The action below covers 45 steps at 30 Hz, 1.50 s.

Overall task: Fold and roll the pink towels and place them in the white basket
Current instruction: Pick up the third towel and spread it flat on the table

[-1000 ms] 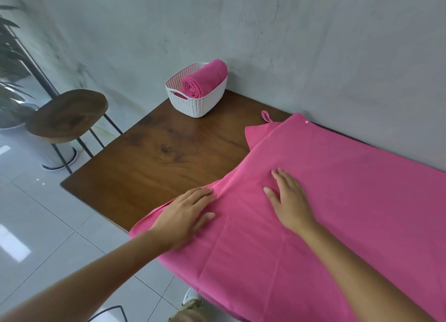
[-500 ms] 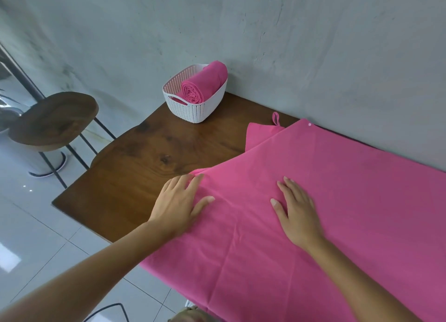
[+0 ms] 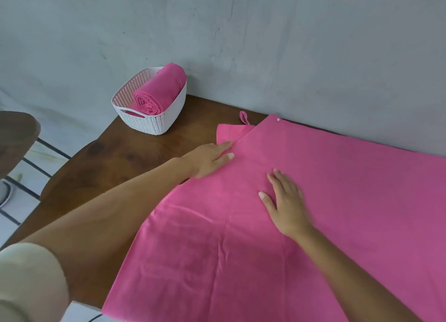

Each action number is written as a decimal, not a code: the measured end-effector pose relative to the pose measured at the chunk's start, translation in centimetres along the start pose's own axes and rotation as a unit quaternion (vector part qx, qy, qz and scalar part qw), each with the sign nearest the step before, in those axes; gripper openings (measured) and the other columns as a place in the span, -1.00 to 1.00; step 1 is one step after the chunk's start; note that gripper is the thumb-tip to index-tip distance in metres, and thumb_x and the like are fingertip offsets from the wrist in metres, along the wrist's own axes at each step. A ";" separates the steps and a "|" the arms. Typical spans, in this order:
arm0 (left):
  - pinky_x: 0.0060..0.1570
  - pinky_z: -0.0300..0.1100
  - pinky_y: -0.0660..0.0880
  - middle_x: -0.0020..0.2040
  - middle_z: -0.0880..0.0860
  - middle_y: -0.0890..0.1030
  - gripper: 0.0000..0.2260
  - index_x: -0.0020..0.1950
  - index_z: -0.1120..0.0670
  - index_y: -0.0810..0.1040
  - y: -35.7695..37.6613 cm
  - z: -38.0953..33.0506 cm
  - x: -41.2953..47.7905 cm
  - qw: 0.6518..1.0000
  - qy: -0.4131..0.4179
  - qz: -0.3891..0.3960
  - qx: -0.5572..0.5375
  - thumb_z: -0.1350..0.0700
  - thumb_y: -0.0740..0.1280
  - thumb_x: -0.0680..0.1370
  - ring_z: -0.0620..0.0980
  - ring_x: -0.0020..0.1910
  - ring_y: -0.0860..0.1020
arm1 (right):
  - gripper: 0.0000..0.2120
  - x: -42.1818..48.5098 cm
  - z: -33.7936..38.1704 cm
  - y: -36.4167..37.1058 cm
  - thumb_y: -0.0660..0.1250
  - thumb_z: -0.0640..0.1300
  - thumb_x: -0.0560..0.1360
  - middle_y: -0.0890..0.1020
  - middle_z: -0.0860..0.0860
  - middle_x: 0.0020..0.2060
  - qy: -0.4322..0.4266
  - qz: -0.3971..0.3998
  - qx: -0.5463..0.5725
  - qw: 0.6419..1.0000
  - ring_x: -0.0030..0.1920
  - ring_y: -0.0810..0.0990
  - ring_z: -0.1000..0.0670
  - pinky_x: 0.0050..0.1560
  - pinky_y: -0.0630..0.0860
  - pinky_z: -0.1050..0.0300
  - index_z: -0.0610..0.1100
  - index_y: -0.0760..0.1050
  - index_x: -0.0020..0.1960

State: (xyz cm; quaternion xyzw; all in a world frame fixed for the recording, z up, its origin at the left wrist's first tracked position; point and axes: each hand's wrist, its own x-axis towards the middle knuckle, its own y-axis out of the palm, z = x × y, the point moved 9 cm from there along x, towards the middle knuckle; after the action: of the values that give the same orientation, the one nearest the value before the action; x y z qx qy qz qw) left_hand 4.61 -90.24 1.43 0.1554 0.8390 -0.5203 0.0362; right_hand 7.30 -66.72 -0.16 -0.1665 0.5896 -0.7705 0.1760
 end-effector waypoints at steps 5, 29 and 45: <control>0.58 0.09 0.10 0.62 0.04 0.23 -0.28 0.65 -0.02 0.11 -2.5 3.7 3.0 0.999 -0.006 -0.003 0.044 -0.39 -0.18 0.60 0.12 0.59 0.22 | -0.32 0.0 -0.1 0.1 -0.14 0.31 0.62 0.12 0.04 0.62 0.008 -0.001 -0.007 1.000 0.62 0.01 0.04 0.60 -0.02 0.02 -0.03 0.16 0.61; 0.20 0.09 0.45 0.19 0.30 0.58 -0.71 0.27 0.29 0.49 -11.2 3.6 15.4 0.973 -0.069 -0.221 0.005 0.14 0.31 0.62 0.31 0.19 0.52 | -0.39 -0.2 0.2 0.0 -0.10 0.28 0.66 0.05 0.12 0.63 0.031 0.006 -0.013 0.999 0.61 -0.09 0.14 0.61 -0.03 0.03 0.02 0.12 0.62; 0.07 -0.18 0.51 0.06 0.15 0.67 -0.77 0.15 0.21 0.65 -8.9 4.6 15.5 0.966 -0.027 -0.223 -0.124 0.14 0.47 0.54 0.07 0.02 0.62 | -0.40 -0.4 0.1 -0.1 -0.07 0.26 0.67 0.05 0.13 0.63 0.040 0.008 -0.010 0.999 0.61 -0.12 0.16 0.60 -0.06 0.06 0.03 0.11 0.62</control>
State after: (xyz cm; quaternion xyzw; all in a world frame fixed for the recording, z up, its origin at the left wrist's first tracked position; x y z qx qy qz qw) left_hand -13.21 -94.47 3.60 -0.0557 0.9090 -0.4112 -0.0393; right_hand 7.65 -66.58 -0.08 -0.1323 0.6049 -0.7693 0.1571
